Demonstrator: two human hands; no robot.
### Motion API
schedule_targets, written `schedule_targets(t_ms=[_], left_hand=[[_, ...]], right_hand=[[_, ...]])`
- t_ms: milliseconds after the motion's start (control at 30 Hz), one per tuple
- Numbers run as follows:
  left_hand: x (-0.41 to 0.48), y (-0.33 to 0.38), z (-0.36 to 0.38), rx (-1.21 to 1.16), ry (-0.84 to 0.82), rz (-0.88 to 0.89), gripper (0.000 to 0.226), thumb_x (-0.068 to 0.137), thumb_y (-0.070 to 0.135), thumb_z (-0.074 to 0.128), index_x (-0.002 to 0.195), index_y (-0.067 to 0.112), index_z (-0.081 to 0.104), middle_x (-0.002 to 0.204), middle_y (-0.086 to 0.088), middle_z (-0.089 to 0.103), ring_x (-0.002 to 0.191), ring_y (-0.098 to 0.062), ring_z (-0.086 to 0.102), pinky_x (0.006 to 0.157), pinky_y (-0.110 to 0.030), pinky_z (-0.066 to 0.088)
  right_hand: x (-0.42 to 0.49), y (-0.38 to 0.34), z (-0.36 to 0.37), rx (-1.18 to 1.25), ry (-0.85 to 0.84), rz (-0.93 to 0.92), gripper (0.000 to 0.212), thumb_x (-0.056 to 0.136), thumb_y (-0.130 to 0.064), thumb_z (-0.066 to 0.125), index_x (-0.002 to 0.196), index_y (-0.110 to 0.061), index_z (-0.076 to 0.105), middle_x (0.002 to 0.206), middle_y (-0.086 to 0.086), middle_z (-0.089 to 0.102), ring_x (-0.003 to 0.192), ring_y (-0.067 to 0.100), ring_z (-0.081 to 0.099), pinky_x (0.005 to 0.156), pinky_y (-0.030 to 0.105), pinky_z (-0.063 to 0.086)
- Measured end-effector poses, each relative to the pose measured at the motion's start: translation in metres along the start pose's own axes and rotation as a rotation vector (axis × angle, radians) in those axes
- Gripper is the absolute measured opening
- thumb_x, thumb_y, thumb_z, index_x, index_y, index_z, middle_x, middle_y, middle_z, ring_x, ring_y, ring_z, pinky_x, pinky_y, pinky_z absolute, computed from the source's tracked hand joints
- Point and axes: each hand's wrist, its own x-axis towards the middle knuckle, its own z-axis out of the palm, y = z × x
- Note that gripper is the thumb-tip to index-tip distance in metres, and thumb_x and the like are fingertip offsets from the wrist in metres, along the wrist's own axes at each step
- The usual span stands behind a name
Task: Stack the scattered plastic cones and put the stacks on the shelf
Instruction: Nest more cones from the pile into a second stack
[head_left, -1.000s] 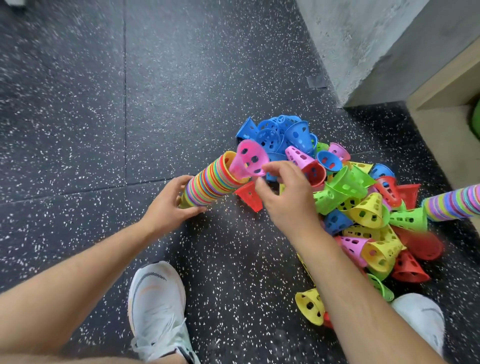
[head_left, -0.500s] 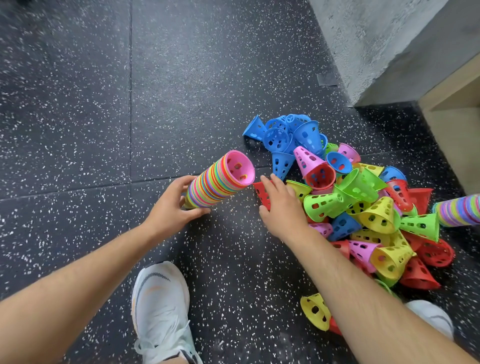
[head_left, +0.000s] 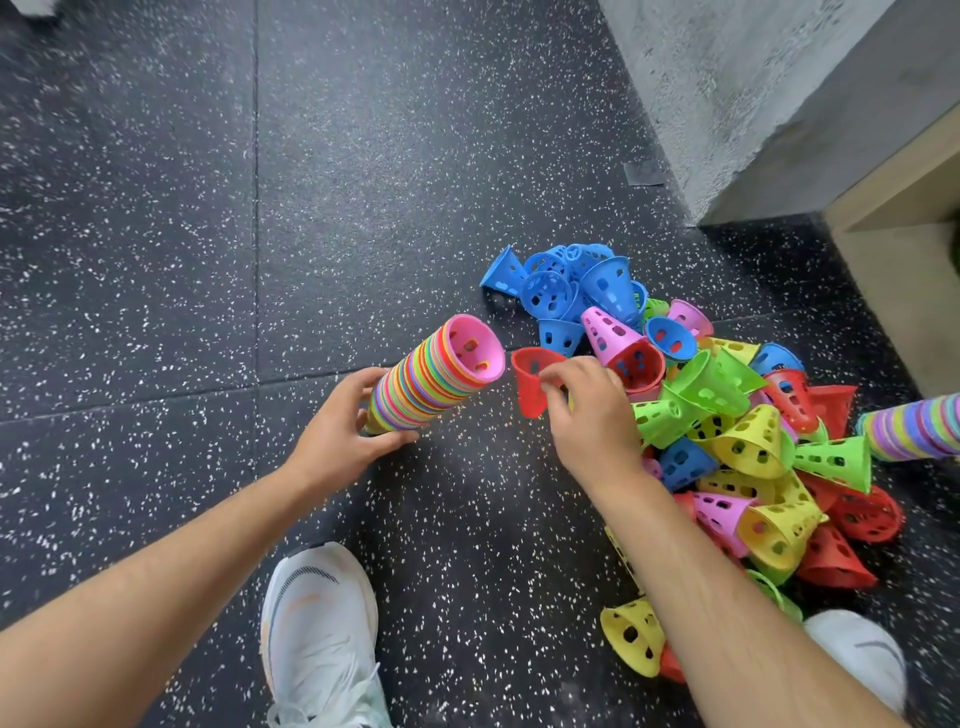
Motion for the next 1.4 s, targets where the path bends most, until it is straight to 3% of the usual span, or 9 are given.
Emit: schedule_targets(t_ms=[133, 267, 400, 567, 767, 933, 1033, 1200, 1400], left_hand=[[0.0, -0.001, 0.0, -0.021, 0.019, -0.029, 0.071, 0.074, 0.023, 0.095, 0.132, 0.035, 0.056, 0.128, 0.02, 0.064, 0.122, 0.006, 0.058, 0.093, -0.007, 0.044], [0.001, 0.0, 0.001, -0.037, 0.036, -0.059, 0.075, 0.073, 0.024, 0.096, 0.136, 0.03, 0.055, 0.129, 0.018, 0.063, 0.123, 0.006, 0.057, 0.097, -0.015, 0.045], [0.001, -0.001, 0.0, -0.028, 0.046, -0.064, 0.075, 0.073, 0.026, 0.096, 0.136, 0.032, 0.055, 0.13, 0.018, 0.062, 0.124, 0.005, 0.056, 0.097, -0.014, 0.045], [0.001, -0.002, 0.0, -0.042, 0.041, -0.054, 0.07, 0.073, 0.025, 0.096, 0.13, 0.037, 0.057, 0.128, 0.016, 0.064, 0.124, 0.0, 0.058, 0.097, -0.016, 0.045], [0.006, -0.001, -0.002, -0.04, 0.054, -0.053, 0.07, 0.073, 0.03, 0.095, 0.13, 0.043, 0.056, 0.128, 0.022, 0.064, 0.123, 0.003, 0.058, 0.096, -0.023, 0.048], [0.005, -0.007, -0.003, -0.025, 0.071, -0.045, 0.072, 0.069, 0.048, 0.092, 0.131, 0.047, 0.054, 0.13, 0.023, 0.063, 0.123, 0.001, 0.058, 0.098, -0.031, 0.05], [0.006, -0.008, -0.003, -0.016, 0.067, -0.04, 0.074, 0.066, 0.053, 0.09, 0.13, 0.049, 0.054, 0.13, 0.023, 0.063, 0.123, 0.001, 0.059, 0.101, -0.035, 0.05], [0.006, -0.006, -0.004, -0.022, 0.063, -0.048, 0.072, 0.069, 0.045, 0.092, 0.131, 0.046, 0.055, 0.131, 0.02, 0.064, 0.124, -0.002, 0.059, 0.105, -0.041, 0.051], [0.006, -0.002, -0.003, 0.006, 0.059, -0.042, 0.069, 0.074, 0.032, 0.095, 0.129, 0.043, 0.056, 0.129, 0.021, 0.065, 0.123, 0.001, 0.059, 0.1, -0.034, 0.051]], right_hand=[[0.019, -0.024, -0.025, 0.21, 0.286, -0.039, 0.01, 0.091, -0.009, 0.067, 0.101, -0.01, 0.072, 0.1, 0.0, 0.067, 0.099, 0.016, 0.06, 0.092, 0.033, 0.048], [0.026, -0.052, -0.03, 0.35, 0.349, -0.098, 0.01, 0.09, -0.008, 0.071, 0.1, -0.011, 0.072, 0.099, 0.002, 0.067, 0.096, 0.01, 0.06, 0.087, 0.024, 0.046], [0.021, -0.068, -0.02, 0.394, 0.232, -0.21, 0.012, 0.089, -0.008, 0.073, 0.1, -0.011, 0.073, 0.105, 0.001, 0.066, 0.104, 0.012, 0.062, 0.094, 0.022, 0.045], [0.018, -0.052, -0.004, 0.359, 0.1, -0.179, 0.031, 0.09, -0.019, 0.065, 0.12, -0.017, 0.068, 0.129, -0.004, 0.061, 0.126, 0.012, 0.054, 0.109, 0.031, 0.041], [0.099, -0.022, 0.025, -0.175, -0.151, -0.014, 0.055, 0.094, -0.033, 0.057, 0.146, -0.023, 0.046, 0.151, 0.005, 0.041, 0.138, 0.027, 0.034, 0.116, 0.041, 0.029], [0.174, -0.022, 0.052, -0.604, -0.36, -0.139, 0.067, 0.095, -0.041, 0.055, 0.155, -0.031, 0.026, 0.161, 0.019, 0.016, 0.146, 0.036, 0.021, 0.12, 0.044, 0.018], [0.195, -0.02, 0.062, -0.765, -0.385, -0.157, 0.055, 0.094, -0.046, 0.057, 0.143, -0.023, 0.044, 0.146, 0.017, 0.039, 0.134, 0.034, 0.038, 0.116, 0.042, 0.025], [0.191, -0.015, 0.068, -0.7, -0.326, -0.273, 0.03, 0.093, -0.027, 0.062, 0.119, -0.012, 0.059, 0.121, 0.009, 0.054, 0.117, 0.029, 0.049, 0.104, 0.036, 0.034], [0.169, -0.008, 0.051, -0.369, -0.32, -0.247, 0.034, 0.091, -0.028, 0.069, 0.112, -0.003, 0.06, 0.131, 0.012, 0.049, 0.123, 0.031, 0.044, 0.104, 0.038, 0.037]])
